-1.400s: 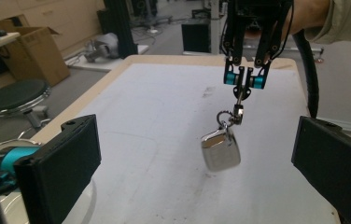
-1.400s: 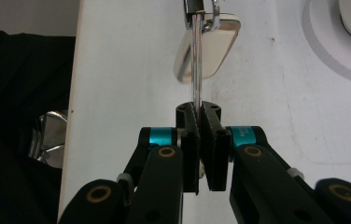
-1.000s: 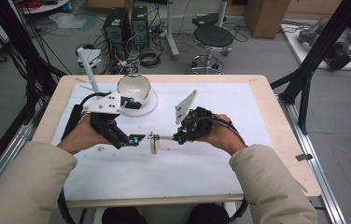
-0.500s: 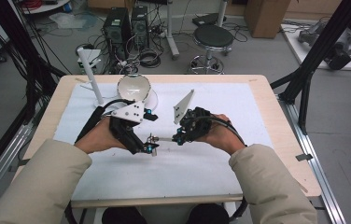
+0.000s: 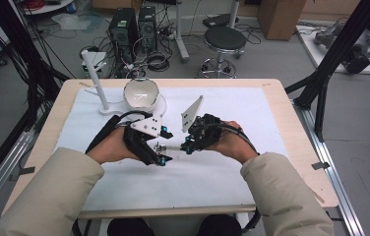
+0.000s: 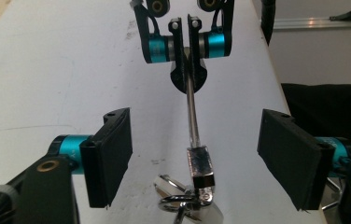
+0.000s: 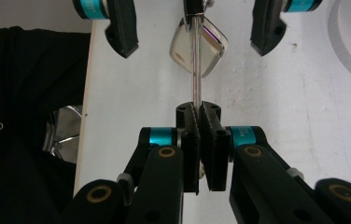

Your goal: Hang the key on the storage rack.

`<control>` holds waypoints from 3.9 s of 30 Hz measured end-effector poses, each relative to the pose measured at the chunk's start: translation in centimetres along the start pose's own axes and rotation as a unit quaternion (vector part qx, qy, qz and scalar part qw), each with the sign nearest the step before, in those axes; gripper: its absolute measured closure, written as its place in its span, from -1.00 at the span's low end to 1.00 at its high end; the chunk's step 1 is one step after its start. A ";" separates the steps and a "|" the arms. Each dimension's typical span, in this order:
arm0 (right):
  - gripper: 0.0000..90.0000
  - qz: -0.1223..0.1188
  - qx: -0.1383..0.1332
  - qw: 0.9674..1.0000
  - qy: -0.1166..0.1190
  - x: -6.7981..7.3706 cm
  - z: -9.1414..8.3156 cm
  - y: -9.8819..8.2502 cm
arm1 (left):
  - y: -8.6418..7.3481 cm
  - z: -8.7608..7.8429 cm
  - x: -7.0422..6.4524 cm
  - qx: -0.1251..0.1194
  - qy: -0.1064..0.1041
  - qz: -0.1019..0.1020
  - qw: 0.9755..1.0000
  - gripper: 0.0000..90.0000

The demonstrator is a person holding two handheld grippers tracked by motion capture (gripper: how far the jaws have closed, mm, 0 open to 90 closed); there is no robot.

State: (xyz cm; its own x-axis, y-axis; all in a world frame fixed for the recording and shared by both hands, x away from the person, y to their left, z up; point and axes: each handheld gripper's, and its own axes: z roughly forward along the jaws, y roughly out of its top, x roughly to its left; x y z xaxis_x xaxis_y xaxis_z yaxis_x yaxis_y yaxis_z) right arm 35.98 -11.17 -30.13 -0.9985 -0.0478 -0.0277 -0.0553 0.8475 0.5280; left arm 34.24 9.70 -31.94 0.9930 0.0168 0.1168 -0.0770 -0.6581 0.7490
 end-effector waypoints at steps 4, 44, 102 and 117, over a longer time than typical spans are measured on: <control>0.94 -0.001 0.000 1.000 0.001 0.1 0.1 0.0 | 0.0 0.2 0.0 0.012 -0.005 0.006 1.000 -0.12; -0.75 0.049 -0.101 0.992 -0.051 -0.6 -0.5 -1.4 | -0.5 -0.3 0.2 0.027 0.029 -0.011 0.999 0.81; -0.99 0.251 -0.381 0.844 -0.282 5.3 0.0 -22.1 | -13.3 -15.8 2.9 -0.122 0.454 -0.270 0.840 0.81; -0.99 0.269 -0.390 0.827 -0.302 5.3 0.8 -23.7 | -15.5 -15.5 4.5 -0.126 0.469 -0.302 0.820 0.81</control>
State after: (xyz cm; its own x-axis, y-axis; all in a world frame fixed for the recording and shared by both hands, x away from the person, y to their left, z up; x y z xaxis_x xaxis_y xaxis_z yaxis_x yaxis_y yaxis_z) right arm 32.02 -31.06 -43.47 -0.7094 0.6984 0.0947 0.1799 0.0494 0.9824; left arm 38.53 31.64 -32.93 0.3593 0.9325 0.0370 0.2703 -0.1419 0.9522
